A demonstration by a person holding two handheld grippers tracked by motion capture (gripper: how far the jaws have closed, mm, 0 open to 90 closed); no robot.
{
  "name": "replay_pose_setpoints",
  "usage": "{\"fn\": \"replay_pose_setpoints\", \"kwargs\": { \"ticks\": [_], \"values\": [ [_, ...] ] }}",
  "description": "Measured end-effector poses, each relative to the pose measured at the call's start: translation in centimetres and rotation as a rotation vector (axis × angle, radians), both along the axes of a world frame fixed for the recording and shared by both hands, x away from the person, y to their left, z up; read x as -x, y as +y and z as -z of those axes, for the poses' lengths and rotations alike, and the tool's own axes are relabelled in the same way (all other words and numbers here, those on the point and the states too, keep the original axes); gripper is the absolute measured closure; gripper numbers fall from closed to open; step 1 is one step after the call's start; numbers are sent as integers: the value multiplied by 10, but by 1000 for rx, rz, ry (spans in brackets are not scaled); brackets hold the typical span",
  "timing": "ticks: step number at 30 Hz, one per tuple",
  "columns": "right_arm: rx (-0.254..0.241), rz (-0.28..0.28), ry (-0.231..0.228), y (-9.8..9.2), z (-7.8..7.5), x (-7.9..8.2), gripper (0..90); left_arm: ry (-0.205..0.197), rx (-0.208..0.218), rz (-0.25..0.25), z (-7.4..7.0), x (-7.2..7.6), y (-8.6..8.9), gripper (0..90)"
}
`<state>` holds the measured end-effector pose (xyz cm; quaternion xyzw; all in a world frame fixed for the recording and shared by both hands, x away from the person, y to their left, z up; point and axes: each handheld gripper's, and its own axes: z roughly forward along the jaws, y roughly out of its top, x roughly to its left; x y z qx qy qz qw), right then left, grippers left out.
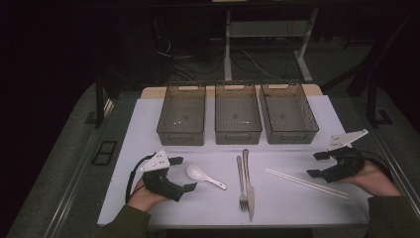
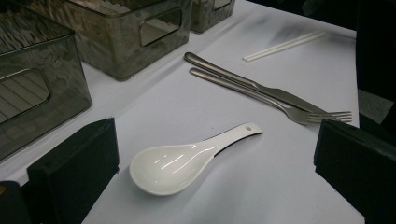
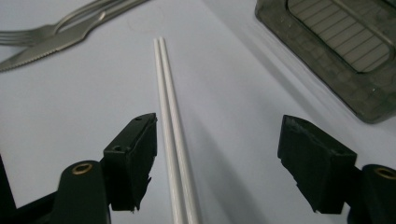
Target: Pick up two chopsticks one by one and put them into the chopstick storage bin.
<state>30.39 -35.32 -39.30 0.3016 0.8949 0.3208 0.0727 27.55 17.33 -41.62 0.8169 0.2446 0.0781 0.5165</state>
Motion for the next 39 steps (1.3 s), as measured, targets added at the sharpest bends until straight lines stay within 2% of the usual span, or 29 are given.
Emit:
{"fn": "replay_pose_setpoints", "kwargs": {
  "ticks": [6,13,17,23,24,31,39],
  "values": [
    [34,-13,8,0,2,2,343,1,-2,1,0,1,0,0],
    [75,-37,39,-1,9,4,501,0,-4,3,0,0,0,0],
    [81,-52,67,-2,13,4,579,-1,-4,4,0,0,0,0],
    [125,-68,91,-1,18,6,658,1,-4,4,0,1,0,0],
    [139,-72,99,-1,20,5,692,1,-4,4,0,1,0,0],
    [166,-89,117,-1,23,7,757,0,-3,4,0,1,0,0],
    [203,-97,126,-1,26,8,758,1,-3,4,0,1,0,0]
  ]
}}
